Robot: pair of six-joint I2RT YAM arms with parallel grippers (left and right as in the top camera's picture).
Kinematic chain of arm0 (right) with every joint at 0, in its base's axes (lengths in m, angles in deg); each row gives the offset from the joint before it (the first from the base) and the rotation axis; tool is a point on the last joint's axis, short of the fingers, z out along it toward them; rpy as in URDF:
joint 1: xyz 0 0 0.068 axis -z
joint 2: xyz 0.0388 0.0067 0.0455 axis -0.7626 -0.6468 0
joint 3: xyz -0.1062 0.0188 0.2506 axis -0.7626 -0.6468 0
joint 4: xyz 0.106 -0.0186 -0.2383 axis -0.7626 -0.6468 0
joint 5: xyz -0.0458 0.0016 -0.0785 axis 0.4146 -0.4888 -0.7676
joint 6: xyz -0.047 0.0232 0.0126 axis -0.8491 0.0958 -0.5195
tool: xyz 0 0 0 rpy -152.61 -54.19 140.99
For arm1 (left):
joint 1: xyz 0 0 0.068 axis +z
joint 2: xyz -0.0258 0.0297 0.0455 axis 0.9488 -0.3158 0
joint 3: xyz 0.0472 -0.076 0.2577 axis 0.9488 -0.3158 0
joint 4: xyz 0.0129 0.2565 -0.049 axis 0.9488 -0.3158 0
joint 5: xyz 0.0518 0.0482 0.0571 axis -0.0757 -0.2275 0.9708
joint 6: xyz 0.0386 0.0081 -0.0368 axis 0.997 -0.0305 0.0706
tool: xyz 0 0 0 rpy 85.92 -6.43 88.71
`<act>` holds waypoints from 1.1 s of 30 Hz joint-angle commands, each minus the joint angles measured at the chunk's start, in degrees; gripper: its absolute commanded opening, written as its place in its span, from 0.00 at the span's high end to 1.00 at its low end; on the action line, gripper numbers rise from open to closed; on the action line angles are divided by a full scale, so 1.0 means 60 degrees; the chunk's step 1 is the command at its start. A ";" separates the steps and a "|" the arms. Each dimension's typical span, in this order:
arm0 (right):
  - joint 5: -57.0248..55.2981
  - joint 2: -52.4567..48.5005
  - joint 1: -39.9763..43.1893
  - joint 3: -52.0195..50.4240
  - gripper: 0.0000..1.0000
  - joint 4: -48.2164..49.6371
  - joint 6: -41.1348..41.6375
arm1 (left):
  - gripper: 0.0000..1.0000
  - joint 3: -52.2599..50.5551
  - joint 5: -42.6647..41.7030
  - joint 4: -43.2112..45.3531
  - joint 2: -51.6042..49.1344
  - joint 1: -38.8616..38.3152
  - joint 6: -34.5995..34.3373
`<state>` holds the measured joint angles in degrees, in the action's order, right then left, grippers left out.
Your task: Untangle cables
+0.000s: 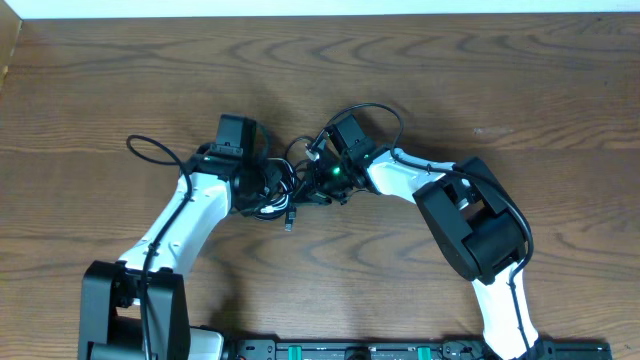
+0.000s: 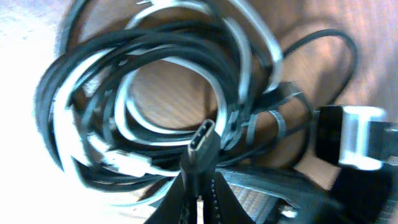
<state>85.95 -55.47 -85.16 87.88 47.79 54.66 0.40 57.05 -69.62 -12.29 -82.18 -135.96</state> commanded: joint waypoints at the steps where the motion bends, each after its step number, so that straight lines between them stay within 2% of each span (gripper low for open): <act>1: -0.0135 -0.0189 0.0084 0.0171 0.99 0.0535 0.0696 | 0.93 -0.0707 0.0412 0.0142 -0.0047 -0.0197 -0.0521; 9: 0.0073 -0.0168 0.0018 0.0171 0.99 0.0849 0.0590 | 0.93 -0.1982 0.0594 0.3541 -0.0076 -0.0481 -0.1169; 16: 0.0255 0.0284 0.0022 0.0171 0.99 0.0007 -0.0299 | 0.93 -0.2000 0.0856 0.5286 -0.0073 -0.0481 -0.1253; 21: 0.0025 0.1341 0.0240 0.0171 0.97 -0.1155 -0.1501 | 0.92 -0.2000 0.0841 0.5592 -0.0073 -0.0477 -0.1213; 27: -0.0627 0.2459 0.0783 0.0171 0.85 -0.1537 -0.1807 | 0.92 -0.2000 0.1009 0.5544 -0.0076 -0.0481 -0.0998; 33: -0.1341 0.2386 0.1031 0.0171 0.80 -0.1759 -0.1796 | 0.93 -0.2000 0.1082 0.5548 -0.0076 -0.0481 -0.1002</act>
<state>80.95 -40.04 -79.02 88.73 38.52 45.41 -11.69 62.54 -36.24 -12.31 -84.82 -142.93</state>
